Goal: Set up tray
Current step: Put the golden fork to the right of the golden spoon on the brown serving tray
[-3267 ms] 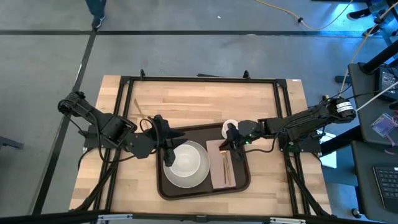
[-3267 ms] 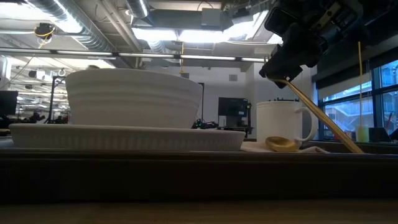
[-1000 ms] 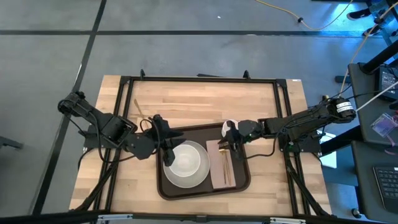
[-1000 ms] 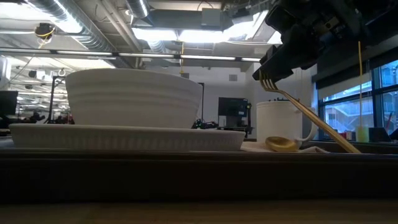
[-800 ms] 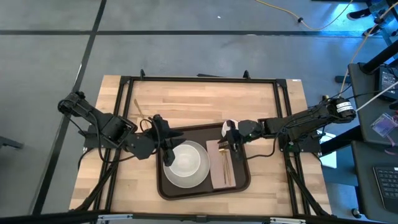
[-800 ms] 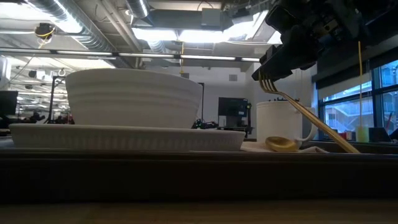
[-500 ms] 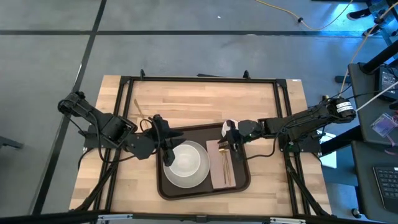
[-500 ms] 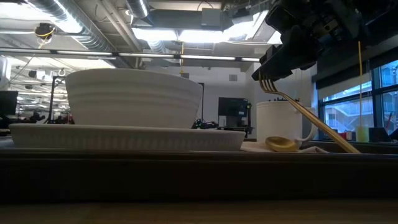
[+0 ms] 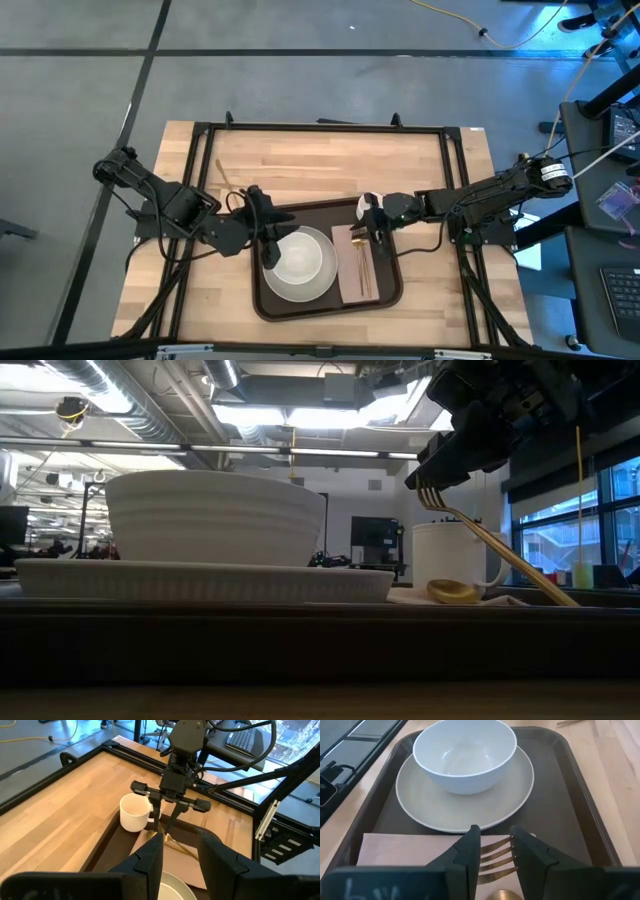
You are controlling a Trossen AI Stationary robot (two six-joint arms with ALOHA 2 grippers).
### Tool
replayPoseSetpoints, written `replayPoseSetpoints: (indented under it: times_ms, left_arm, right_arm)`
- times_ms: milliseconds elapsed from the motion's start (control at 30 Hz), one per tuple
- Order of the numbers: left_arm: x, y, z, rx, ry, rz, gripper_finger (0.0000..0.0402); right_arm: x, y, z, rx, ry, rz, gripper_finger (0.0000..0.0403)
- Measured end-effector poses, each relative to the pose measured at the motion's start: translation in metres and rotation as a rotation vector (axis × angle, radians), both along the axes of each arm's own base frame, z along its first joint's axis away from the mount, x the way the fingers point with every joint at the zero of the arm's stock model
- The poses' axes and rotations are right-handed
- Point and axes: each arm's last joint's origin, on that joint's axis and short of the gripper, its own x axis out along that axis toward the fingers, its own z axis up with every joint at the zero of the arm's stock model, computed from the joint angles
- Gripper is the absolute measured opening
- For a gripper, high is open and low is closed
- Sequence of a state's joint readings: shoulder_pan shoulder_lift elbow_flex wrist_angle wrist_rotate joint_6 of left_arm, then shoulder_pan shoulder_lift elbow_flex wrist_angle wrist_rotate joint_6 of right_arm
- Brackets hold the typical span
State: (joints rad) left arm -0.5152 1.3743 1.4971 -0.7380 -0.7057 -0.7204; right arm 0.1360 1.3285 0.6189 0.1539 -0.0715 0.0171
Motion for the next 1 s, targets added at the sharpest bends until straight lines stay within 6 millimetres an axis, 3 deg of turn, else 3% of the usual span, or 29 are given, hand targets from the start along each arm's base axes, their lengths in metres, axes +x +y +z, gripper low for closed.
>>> replayPoseSetpoints:
  times_ms: [233,1000]
  left_arm:
    - [0.0,0.0,0.0,0.001,0.001,0.0,0.0114]
    - [0.0,0.0,-0.001,0.027,0.014,-0.013,0.0114]
  right_arm:
    - [0.001,0.0,-0.001,-0.029,-0.004,0.014,0.0109]
    - [0.015,0.0,-0.031,-0.093,0.064,-0.03,0.0108]
